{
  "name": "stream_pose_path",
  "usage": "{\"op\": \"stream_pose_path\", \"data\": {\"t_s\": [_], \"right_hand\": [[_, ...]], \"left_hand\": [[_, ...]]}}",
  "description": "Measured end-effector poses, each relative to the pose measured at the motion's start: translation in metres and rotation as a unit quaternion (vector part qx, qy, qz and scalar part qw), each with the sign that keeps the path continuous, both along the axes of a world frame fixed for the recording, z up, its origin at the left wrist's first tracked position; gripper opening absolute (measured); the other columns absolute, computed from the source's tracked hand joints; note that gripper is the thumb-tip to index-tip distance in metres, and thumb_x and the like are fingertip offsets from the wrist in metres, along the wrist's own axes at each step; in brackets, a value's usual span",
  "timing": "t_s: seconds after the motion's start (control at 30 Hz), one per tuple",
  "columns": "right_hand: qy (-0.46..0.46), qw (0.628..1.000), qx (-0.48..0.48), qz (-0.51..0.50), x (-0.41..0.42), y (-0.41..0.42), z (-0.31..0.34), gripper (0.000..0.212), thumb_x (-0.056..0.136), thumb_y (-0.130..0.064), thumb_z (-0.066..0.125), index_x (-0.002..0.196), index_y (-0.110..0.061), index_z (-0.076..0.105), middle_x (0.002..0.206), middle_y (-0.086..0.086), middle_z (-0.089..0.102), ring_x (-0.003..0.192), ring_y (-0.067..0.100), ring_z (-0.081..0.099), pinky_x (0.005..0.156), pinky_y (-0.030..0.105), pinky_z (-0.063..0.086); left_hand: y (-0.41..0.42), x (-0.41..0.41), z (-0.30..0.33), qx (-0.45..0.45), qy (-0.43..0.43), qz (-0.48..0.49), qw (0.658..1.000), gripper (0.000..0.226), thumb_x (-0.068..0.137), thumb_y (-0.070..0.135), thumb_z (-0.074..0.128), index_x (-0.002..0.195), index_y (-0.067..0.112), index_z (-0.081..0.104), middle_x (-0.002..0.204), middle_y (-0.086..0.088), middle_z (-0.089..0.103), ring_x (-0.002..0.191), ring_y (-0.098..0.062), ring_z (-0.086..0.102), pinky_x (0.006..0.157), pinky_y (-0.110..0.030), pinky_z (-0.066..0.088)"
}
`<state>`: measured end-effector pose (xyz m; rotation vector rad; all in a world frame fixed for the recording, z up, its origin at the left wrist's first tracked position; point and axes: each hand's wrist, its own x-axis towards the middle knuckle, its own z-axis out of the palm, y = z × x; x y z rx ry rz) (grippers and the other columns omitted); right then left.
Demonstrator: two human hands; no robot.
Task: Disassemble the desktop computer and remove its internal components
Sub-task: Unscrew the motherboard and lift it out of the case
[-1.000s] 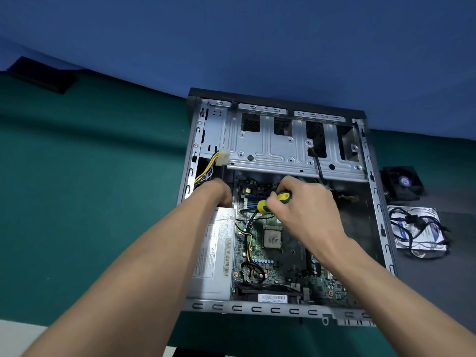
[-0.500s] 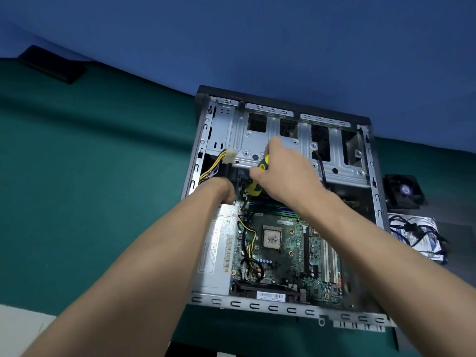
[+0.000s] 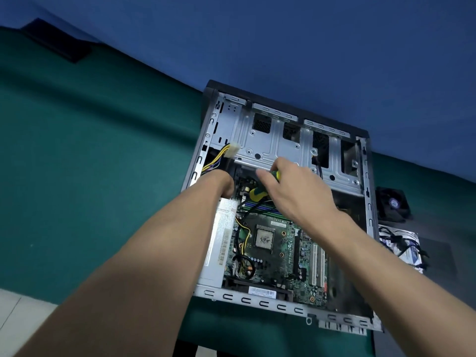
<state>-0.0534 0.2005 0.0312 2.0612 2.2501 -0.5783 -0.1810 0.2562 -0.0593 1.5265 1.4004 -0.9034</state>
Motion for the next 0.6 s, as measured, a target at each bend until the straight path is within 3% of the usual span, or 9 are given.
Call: {"op": "stream_pose_path", "data": {"t_s": [0.1, 0.17, 0.23, 0.37, 0.47, 0.53, 0.6], "right_hand": [[0.098, 0.993, -0.06, -0.009, 0.0, -0.003, -0.001, 0.015, 0.091, -0.025, 0.052, 0.102, -0.022, 0.042, 0.092, 0.006, 0.06, 0.071, 0.023, 0.055, 0.062, 0.036, 0.044], [0.09, 0.993, -0.068, -0.017, 0.002, -0.005, 0.0, 0.023, 0.089, -0.033, 0.057, 0.101, -0.025, 0.041, 0.09, 0.002, 0.059, 0.072, 0.02, 0.057, 0.06, 0.033, 0.043], [0.078, 0.995, -0.044, -0.041, 0.002, -0.006, 0.001, 0.029, 0.091, -0.049, 0.05, 0.097, -0.022, 0.045, 0.083, 0.0, 0.061, 0.071, 0.022, 0.06, 0.06, 0.033, 0.044], [0.125, 0.99, -0.027, -0.053, -0.002, -0.009, -0.006, 0.011, 0.09, -0.023, 0.053, 0.098, -0.021, 0.046, 0.1, -0.001, 0.051, 0.077, 0.016, 0.052, 0.067, 0.032, 0.039], [0.096, 0.994, -0.001, -0.054, -0.001, -0.013, -0.007, 0.014, 0.09, -0.034, 0.053, 0.093, -0.022, 0.046, 0.088, -0.005, 0.052, 0.069, 0.014, 0.051, 0.058, 0.032, 0.033], [0.11, 0.992, 0.004, -0.059, 0.002, -0.014, -0.008, 0.012, 0.095, -0.033, 0.045, 0.093, -0.021, 0.047, 0.09, -0.003, 0.055, 0.072, 0.021, 0.055, 0.061, 0.033, 0.037], [0.126, 0.991, -0.001, -0.053, 0.004, -0.017, -0.009, 0.008, 0.093, -0.024, 0.049, 0.099, -0.024, 0.044, 0.104, -0.004, 0.045, 0.077, 0.019, 0.054, 0.069, 0.034, 0.04]], "left_hand": [[0.0, 0.0, 0.0, 0.013, -0.006, 0.011, 1.0, 0.038, 0.099, 0.01, 0.033, 0.136, 0.001, 0.032, 0.087, -0.005, 0.039, 0.077, -0.014, 0.047, 0.08, -0.02, 0.04], [0.0, 0.0, 0.0, 0.018, -0.012, 0.004, 1.0, 0.036, 0.099, 0.01, 0.034, 0.134, 0.002, 0.034, 0.084, -0.005, 0.04, 0.084, -0.016, 0.047, 0.081, -0.02, 0.04], [-0.001, 0.001, 0.003, 0.026, -0.006, 0.004, 1.0, 0.035, 0.099, 0.011, 0.035, 0.133, 0.002, 0.036, 0.088, -0.005, 0.043, 0.083, -0.017, 0.047, 0.081, -0.021, 0.04], [-0.002, 0.0, 0.001, 0.037, -0.003, -0.015, 0.999, 0.038, 0.099, 0.01, 0.034, 0.135, -0.002, 0.036, 0.107, -0.007, 0.04, 0.09, -0.019, 0.044, 0.08, -0.02, 0.039], [-0.003, 0.0, 0.002, 0.029, -0.001, -0.008, 1.0, 0.04, 0.099, 0.009, 0.034, 0.137, -0.003, 0.034, 0.113, -0.011, 0.043, 0.089, -0.018, 0.044, 0.08, -0.02, 0.039], [-0.003, -0.001, 0.003, 0.024, -0.004, -0.016, 1.0, 0.041, 0.099, 0.008, 0.032, 0.138, -0.004, 0.033, 0.106, -0.008, 0.042, 0.088, -0.018, 0.043, 0.079, -0.019, 0.038], [-0.003, 0.0, 0.004, 0.019, -0.007, -0.029, 0.999, 0.038, 0.099, 0.007, 0.031, 0.134, -0.005, 0.035, 0.088, -0.005, 0.043, 0.081, -0.017, 0.043, 0.078, -0.019, 0.037]]}}
